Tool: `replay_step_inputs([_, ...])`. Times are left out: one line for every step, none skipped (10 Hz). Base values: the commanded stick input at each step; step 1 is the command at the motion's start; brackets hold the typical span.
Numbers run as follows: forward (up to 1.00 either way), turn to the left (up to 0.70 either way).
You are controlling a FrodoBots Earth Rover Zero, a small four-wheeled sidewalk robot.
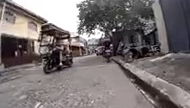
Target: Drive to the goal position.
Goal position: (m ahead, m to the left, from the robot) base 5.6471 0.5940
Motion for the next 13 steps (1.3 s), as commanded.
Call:
replay_step_inputs([1.00, 0.00])
replay_step_inputs([1.00, 0.00])
replay_step_inputs([1.00, 0.18])
replay_step_inputs([1.00, 0.27])
replay_step_inputs([1.00, 0.27])
replay_step_inputs([1.00, 0.18])
replay_step_inputs([1.00, 0.00])
replay_step_inputs([1.00, 0.00])
replay_step_inputs([1.00, 0.00])
replay_step_inputs([1.00, 0.00])
replay_step_inputs([1.00, 0.00])
replay_step_inputs([1.00, 0.00])
replay_step_inputs([1.00, 0.00])
